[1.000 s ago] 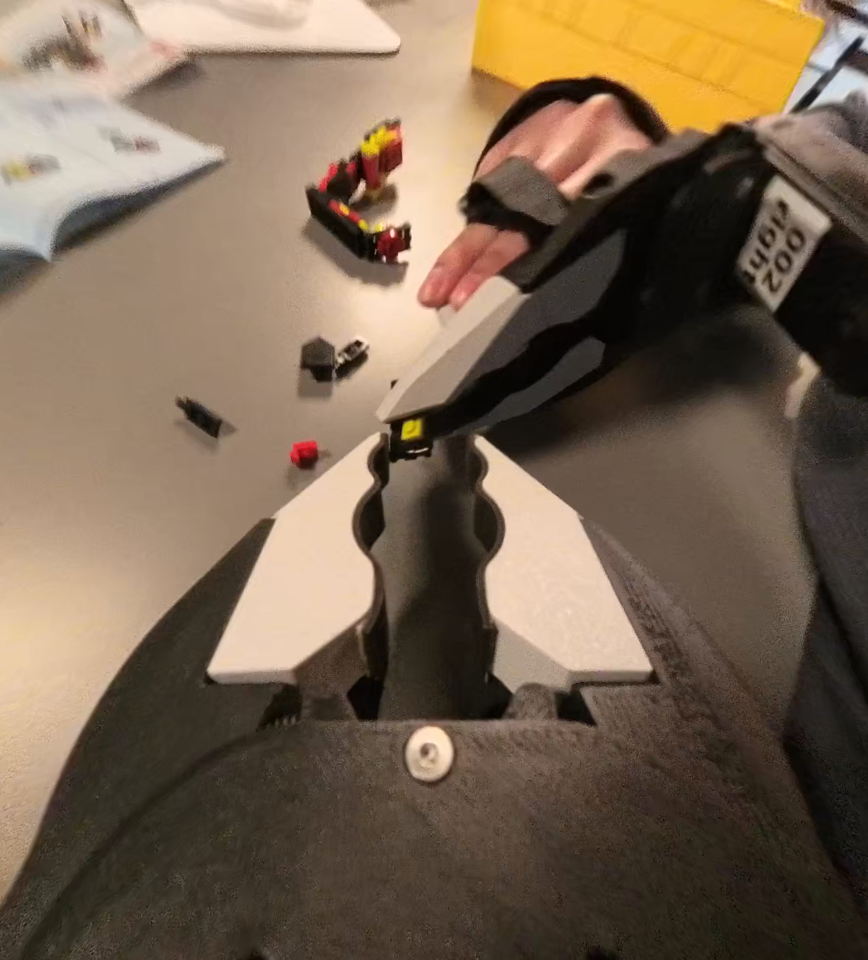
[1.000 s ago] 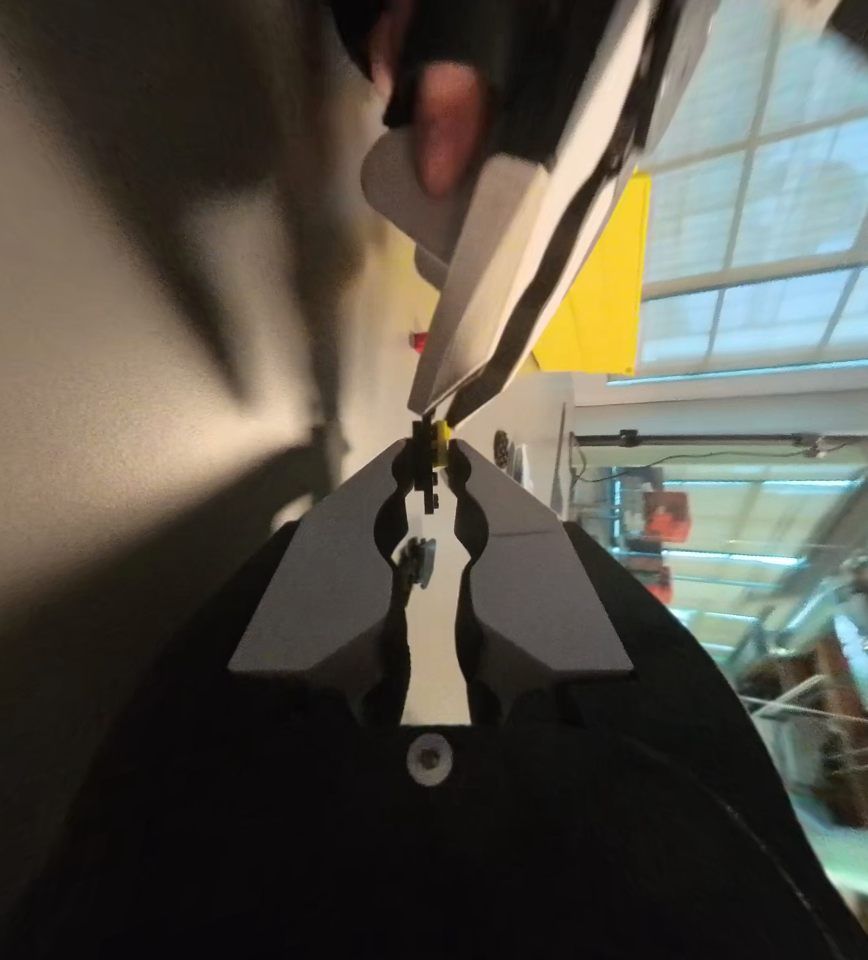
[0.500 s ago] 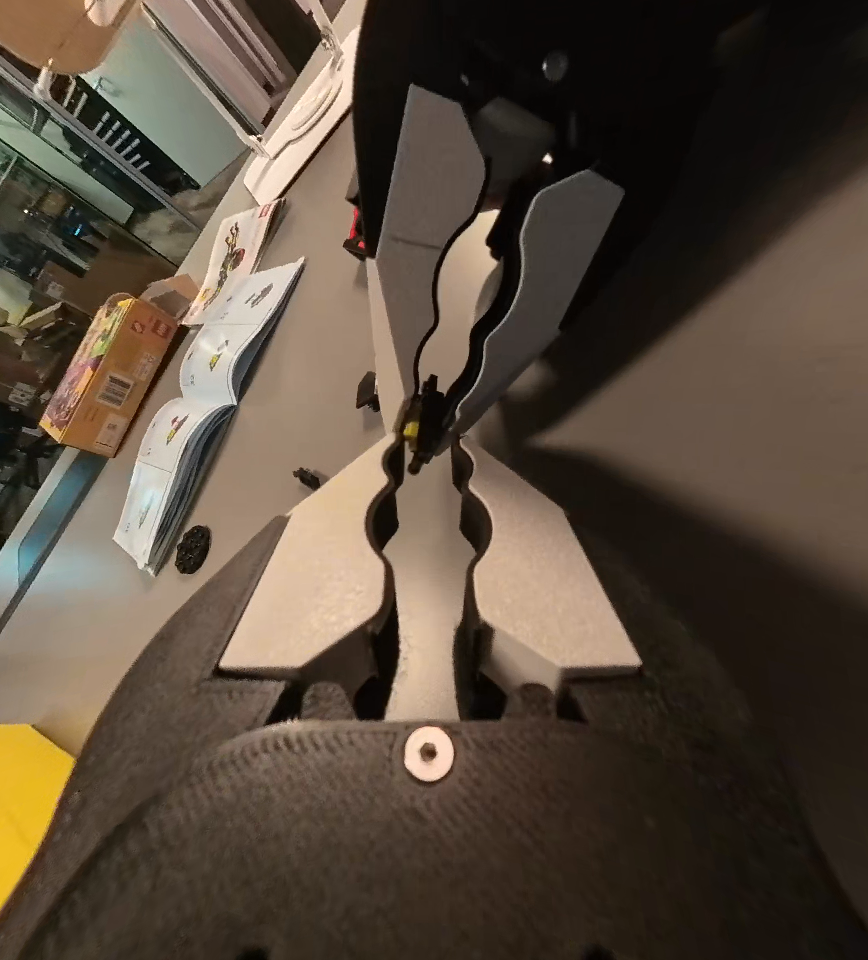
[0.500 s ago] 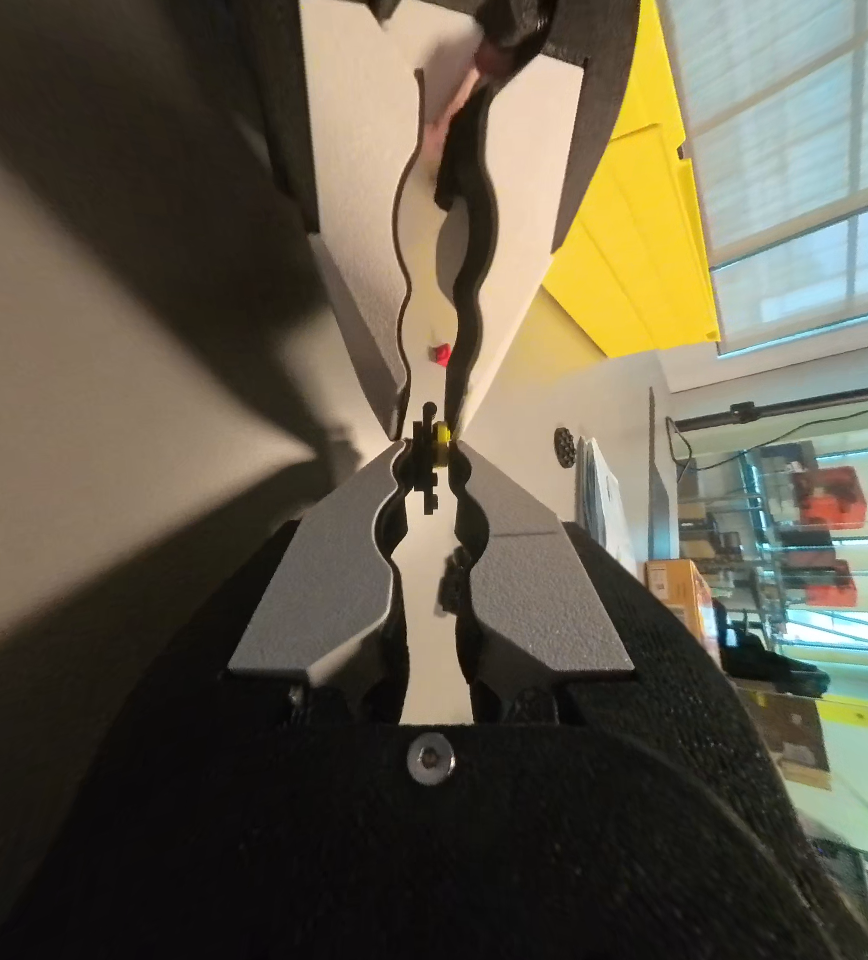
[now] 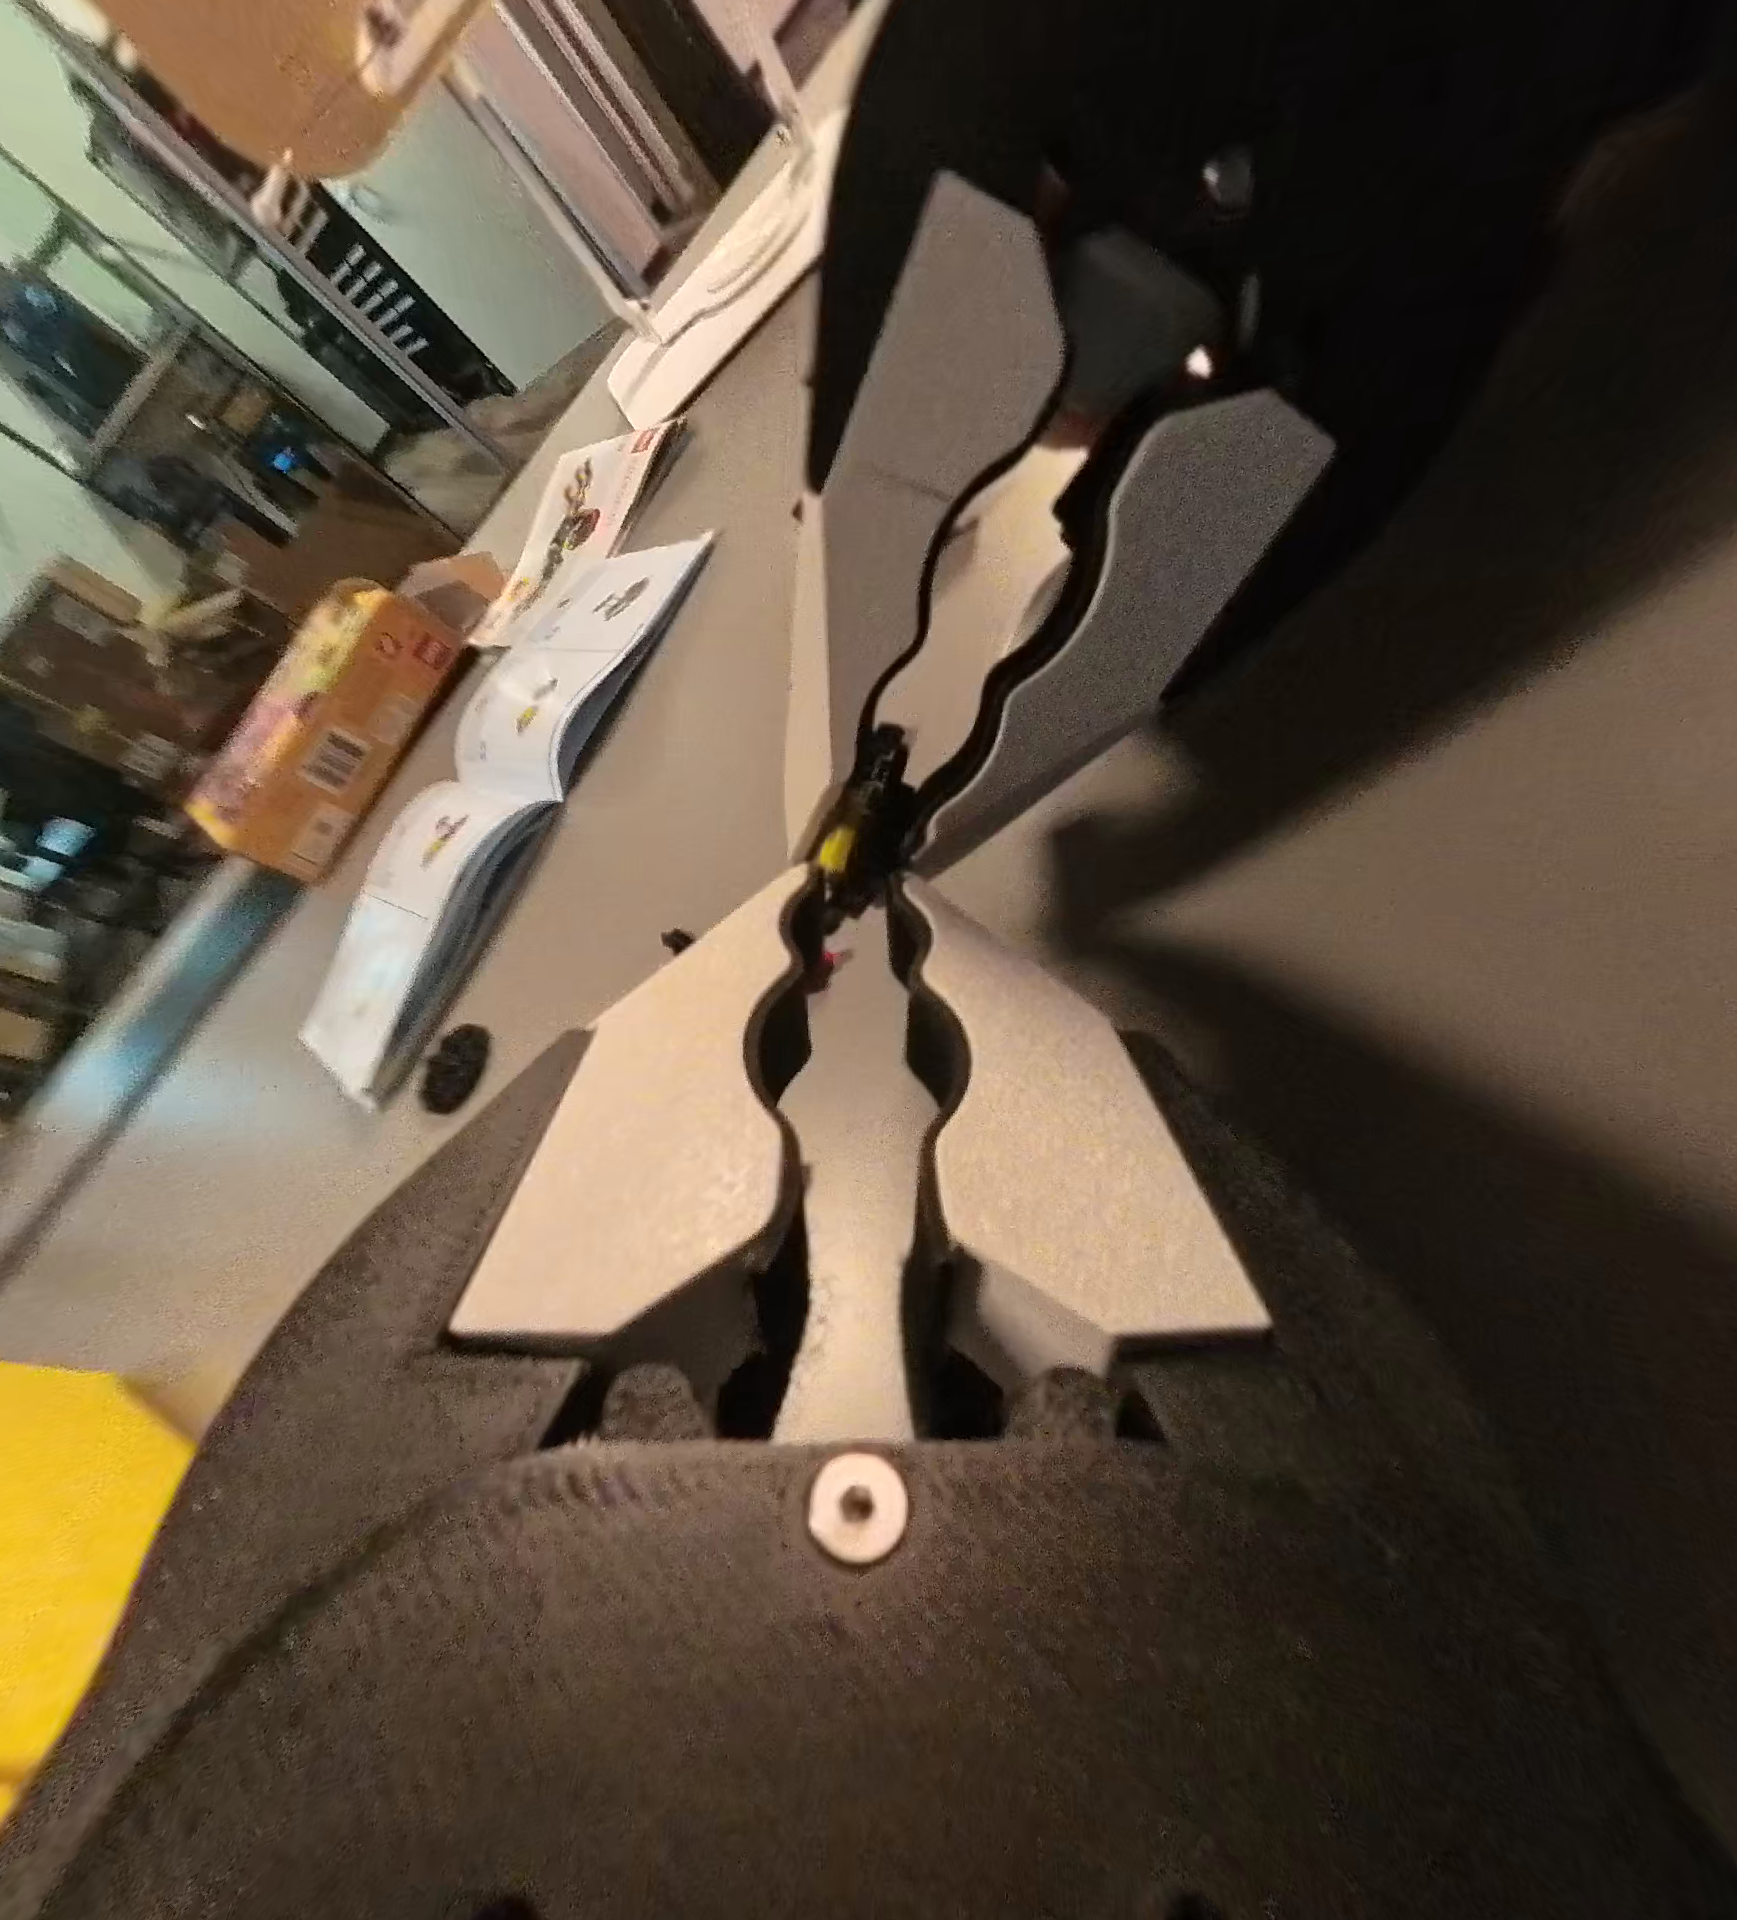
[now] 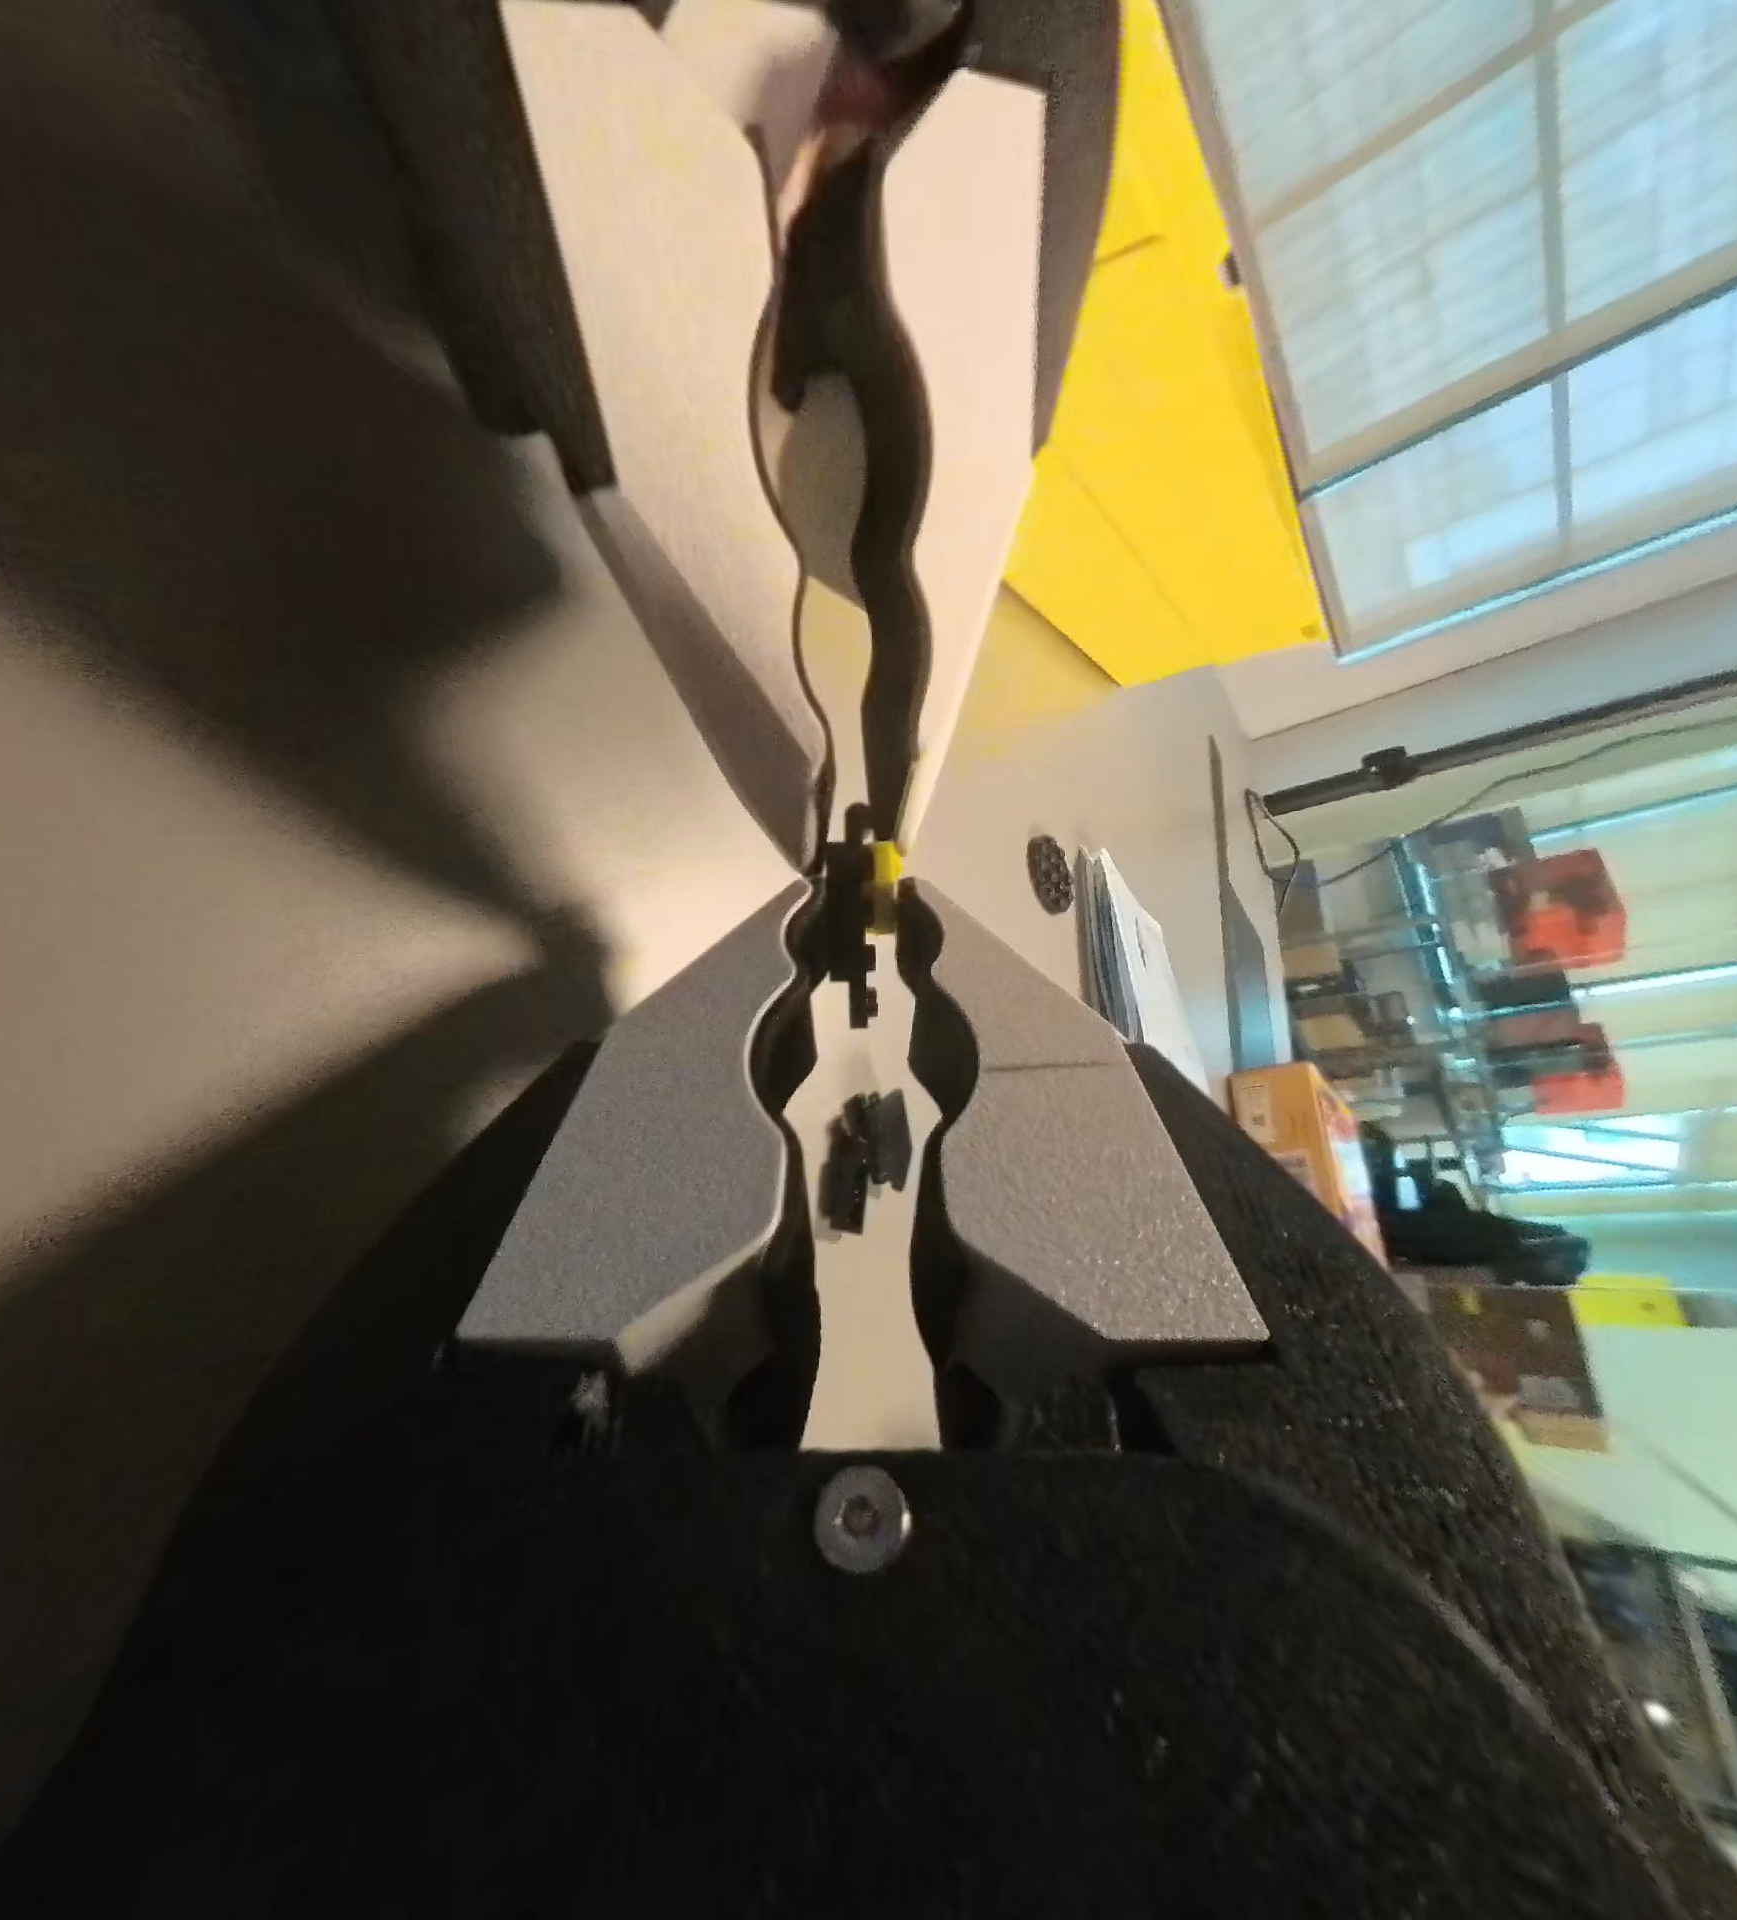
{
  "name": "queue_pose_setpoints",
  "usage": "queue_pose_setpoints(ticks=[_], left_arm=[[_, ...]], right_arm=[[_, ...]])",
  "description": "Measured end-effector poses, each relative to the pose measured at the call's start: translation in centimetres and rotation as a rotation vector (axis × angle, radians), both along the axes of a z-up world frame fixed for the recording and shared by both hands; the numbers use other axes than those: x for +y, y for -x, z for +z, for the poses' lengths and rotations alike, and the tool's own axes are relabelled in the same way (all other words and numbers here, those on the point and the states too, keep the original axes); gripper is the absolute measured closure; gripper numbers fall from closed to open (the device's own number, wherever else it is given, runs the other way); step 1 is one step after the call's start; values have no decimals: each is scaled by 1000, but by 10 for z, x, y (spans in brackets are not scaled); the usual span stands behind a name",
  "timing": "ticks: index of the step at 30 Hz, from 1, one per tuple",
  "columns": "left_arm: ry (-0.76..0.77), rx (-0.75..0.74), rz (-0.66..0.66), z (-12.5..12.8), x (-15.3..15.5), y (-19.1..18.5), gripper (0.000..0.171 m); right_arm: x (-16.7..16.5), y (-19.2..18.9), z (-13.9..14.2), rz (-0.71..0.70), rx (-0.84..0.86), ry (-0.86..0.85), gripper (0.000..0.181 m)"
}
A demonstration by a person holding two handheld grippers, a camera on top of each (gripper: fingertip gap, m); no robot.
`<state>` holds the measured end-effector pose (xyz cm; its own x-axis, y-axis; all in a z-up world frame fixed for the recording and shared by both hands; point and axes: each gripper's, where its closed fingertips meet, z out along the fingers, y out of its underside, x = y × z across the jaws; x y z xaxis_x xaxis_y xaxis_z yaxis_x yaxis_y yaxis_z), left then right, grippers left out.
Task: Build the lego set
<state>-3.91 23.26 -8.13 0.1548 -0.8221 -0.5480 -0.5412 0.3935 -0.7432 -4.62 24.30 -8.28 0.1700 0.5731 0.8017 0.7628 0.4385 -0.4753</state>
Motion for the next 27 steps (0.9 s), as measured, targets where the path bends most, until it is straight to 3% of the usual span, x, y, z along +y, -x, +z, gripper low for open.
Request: queue_pose_setpoints(ticks=[3, 11, 16, 27], left_arm=[[235, -134, -57, 12, -6, 0, 139], [-105, -6, -117, 5, -11, 4, 160], [-59, 10, -118, 3, -13, 5, 164], [62, -37, -47, 5, -5, 6, 165]], right_arm=[[-1, 1, 5, 20, 79, 46, 170], [-14, 6, 4, 110, 155, 196, 170], [-17, 7, 2, 124, 159, 226, 170], [-9, 5, 9, 85, -6, -202, 168]])
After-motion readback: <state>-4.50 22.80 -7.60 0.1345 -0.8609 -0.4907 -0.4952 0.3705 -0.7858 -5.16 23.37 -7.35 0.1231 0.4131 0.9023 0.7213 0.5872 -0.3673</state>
